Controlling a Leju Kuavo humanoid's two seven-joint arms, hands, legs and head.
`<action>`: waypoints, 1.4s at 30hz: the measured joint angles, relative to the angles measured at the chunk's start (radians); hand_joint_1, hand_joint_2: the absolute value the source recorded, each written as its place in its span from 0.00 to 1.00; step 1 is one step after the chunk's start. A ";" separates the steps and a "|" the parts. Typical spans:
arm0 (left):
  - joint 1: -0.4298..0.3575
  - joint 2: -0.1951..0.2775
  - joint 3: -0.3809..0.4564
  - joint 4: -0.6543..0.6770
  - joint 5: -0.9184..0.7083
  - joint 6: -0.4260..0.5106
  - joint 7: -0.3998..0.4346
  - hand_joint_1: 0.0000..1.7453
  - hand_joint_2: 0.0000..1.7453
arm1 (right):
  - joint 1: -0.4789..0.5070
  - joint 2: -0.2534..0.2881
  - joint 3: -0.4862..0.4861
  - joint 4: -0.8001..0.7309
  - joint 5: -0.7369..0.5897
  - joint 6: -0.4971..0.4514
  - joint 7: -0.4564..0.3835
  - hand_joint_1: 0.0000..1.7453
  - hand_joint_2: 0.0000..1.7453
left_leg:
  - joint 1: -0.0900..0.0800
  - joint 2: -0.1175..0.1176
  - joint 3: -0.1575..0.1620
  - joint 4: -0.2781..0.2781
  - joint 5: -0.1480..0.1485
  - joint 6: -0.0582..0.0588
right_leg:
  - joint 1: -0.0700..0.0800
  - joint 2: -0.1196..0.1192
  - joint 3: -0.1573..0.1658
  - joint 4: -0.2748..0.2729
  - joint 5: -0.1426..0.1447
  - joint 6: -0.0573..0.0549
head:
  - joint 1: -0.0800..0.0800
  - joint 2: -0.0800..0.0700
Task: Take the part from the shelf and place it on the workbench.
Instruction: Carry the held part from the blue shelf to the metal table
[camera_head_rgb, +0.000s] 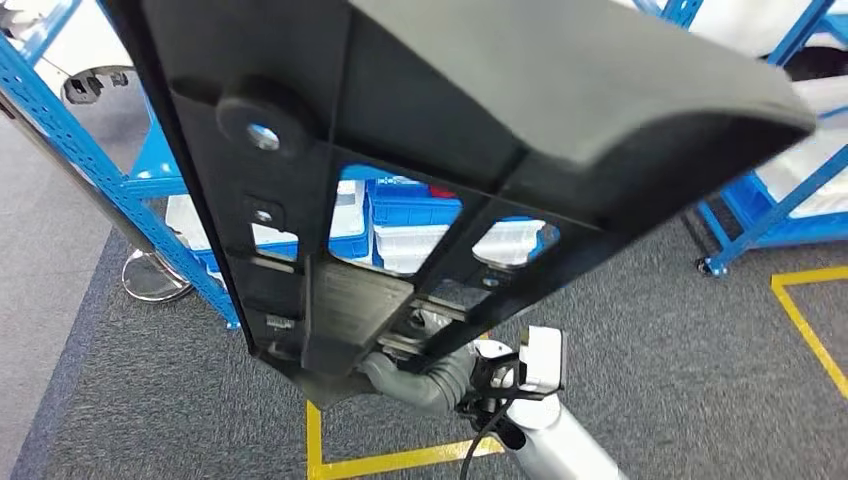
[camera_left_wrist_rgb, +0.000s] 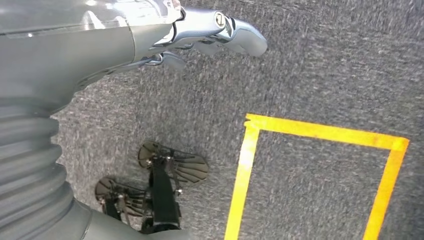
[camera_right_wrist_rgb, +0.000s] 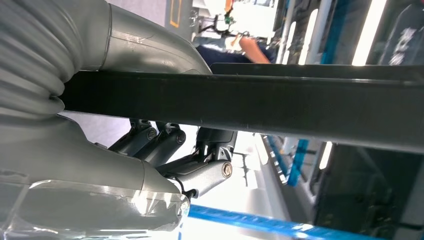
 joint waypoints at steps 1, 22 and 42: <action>0.000 0.000 0.001 0.000 0.000 0.000 0.002 0.00 1.00 | 0.001 -0.001 0.000 0.000 -0.003 0.003 -0.002 1.00 1.00 | 0.002 0.000 -0.001 -0.005 0.007 -0.007 | -0.001 -0.001 -0.006 -0.001 0.010 -0.009 | 0.002 0.000; 0.006 0.002 0.025 0.000 -0.005 -0.004 0.034 0.00 1.00 | 0.039 -0.007 -0.029 -0.002 0.017 0.034 -0.005 1.00 1.00 | 0.005 0.015 0.140 -0.028 -0.113 0.027 | -0.006 0.017 -0.234 0.263 -0.022 0.026 | 0.008 0.000; 0.018 0.016 0.056 0.000 -0.026 0.037 0.147 0.00 1.00 | 0.073 -0.027 -0.058 -0.041 0.238 -0.114 -0.062 1.00 1.00 | 0.005 -0.028 0.080 0.126 -0.164 -0.006 | 0.008 0.074 -0.119 0.030 0.101 -0.038 | 0.000 0.000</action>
